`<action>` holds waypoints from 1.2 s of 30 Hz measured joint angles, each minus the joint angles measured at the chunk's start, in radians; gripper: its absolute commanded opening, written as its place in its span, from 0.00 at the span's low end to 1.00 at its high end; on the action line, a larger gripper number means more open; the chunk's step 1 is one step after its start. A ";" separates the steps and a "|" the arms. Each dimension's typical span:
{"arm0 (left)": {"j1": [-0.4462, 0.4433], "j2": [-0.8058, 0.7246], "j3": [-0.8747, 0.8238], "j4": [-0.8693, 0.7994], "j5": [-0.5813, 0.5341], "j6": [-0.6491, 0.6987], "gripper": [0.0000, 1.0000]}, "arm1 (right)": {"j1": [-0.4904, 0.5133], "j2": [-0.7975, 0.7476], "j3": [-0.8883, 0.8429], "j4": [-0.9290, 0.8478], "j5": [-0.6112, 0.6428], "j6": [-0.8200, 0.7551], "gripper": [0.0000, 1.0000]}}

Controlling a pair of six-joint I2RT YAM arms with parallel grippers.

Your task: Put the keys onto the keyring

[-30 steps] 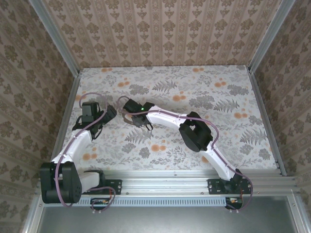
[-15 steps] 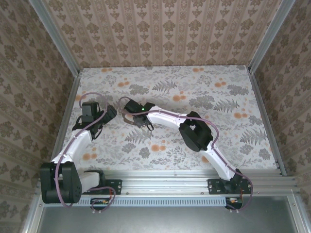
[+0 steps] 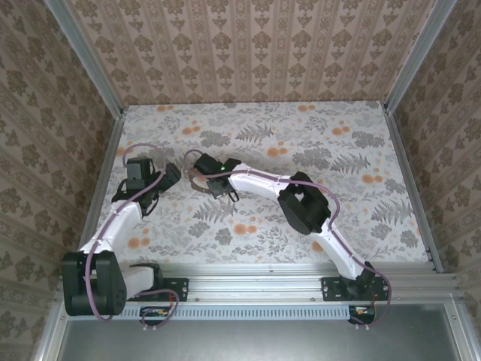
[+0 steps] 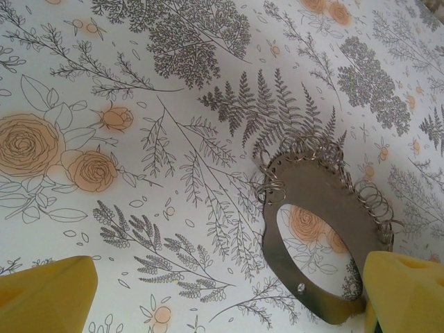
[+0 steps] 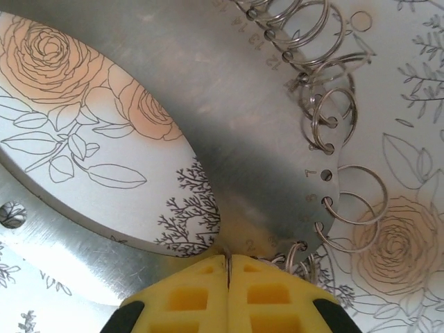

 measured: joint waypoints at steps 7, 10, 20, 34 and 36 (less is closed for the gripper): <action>-0.132 -0.065 0.098 -0.104 -0.062 0.000 1.00 | -0.041 -0.281 -0.225 0.110 -0.114 -0.079 0.00; -0.233 -0.096 0.190 -0.148 -0.099 0.000 1.00 | -0.081 -0.462 -0.345 0.198 -0.218 -0.096 0.00; -0.401 -0.167 0.267 -0.178 -0.085 -0.015 0.98 | -0.322 -0.919 -0.824 0.538 -0.670 -0.053 0.00; -0.452 -0.100 0.341 -0.179 -0.055 0.023 0.98 | -0.373 -1.061 -0.971 0.671 -0.960 -0.042 0.00; -0.452 -0.072 0.352 -0.177 -0.053 0.032 0.98 | -0.373 -1.057 -0.961 0.652 -0.963 -0.051 0.00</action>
